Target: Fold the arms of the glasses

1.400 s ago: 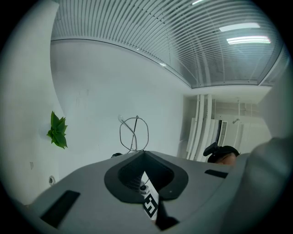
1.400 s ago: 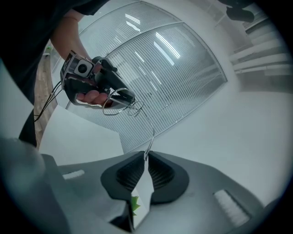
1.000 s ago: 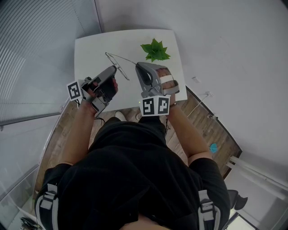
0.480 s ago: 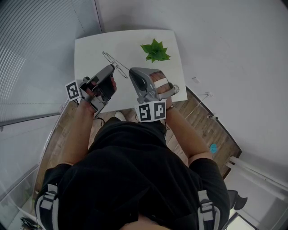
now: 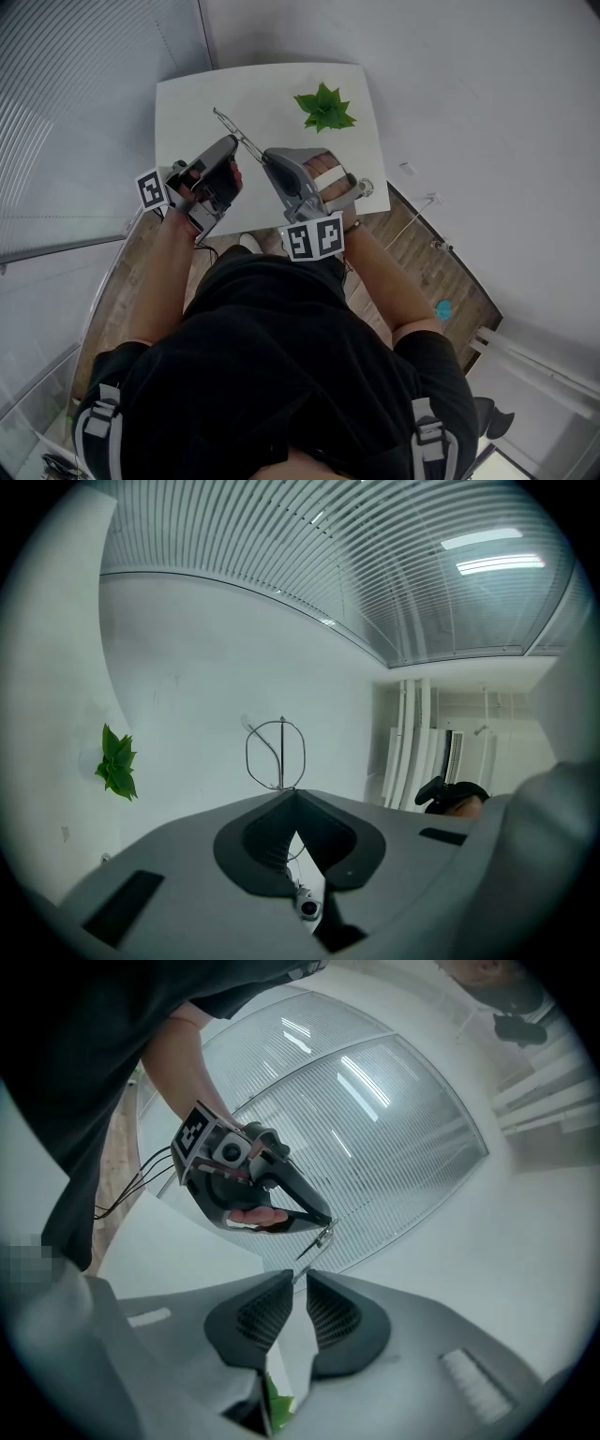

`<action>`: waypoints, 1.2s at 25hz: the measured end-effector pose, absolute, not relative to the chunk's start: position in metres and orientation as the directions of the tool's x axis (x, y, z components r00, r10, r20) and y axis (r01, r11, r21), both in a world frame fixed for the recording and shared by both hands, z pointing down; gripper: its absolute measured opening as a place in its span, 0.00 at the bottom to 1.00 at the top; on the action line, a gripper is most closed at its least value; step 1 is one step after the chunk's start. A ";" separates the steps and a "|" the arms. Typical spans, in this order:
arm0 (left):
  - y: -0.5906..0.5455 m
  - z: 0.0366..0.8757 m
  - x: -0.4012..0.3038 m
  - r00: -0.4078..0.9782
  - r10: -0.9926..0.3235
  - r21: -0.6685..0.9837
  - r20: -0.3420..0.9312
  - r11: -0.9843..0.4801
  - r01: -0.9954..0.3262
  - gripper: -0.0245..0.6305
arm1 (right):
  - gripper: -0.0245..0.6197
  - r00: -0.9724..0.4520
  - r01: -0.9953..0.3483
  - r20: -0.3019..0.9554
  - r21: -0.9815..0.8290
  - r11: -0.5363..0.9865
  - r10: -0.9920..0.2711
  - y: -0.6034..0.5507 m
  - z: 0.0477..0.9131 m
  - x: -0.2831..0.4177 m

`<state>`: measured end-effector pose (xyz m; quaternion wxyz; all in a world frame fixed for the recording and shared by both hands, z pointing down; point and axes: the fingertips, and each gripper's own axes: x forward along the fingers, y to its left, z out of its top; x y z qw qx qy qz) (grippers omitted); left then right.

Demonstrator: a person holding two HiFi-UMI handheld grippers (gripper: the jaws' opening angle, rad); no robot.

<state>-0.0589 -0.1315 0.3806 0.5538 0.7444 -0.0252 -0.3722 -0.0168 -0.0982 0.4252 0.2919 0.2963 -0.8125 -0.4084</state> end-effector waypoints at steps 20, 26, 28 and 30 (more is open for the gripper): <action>-0.131 0.379 -0.059 0.720 -0.446 0.838 -0.532 -0.397 0.374 0.05 | 0.21 -0.649 -0.365 0.215 0.754 0.547 -0.730 -0.095 0.418 0.016; -0.129 0.372 -0.059 0.720 -0.436 0.832 -0.539 -0.408 0.376 0.05 | 0.08 -0.641 -0.544 0.125 0.622 0.563 -0.757 -0.105 0.385 0.030; -0.128 0.371 -0.058 0.723 -0.434 0.833 -0.537 -0.409 0.374 0.05 | 0.06 -0.638 -0.593 0.105 0.564 0.575 -0.762 -0.110 0.375 0.035; -0.128 0.373 -0.058 0.725 -0.434 0.834 -0.536 -0.408 0.372 0.05 | 0.06 -0.643 -0.626 0.089 0.512 0.588 -0.761 -0.115 0.367 0.037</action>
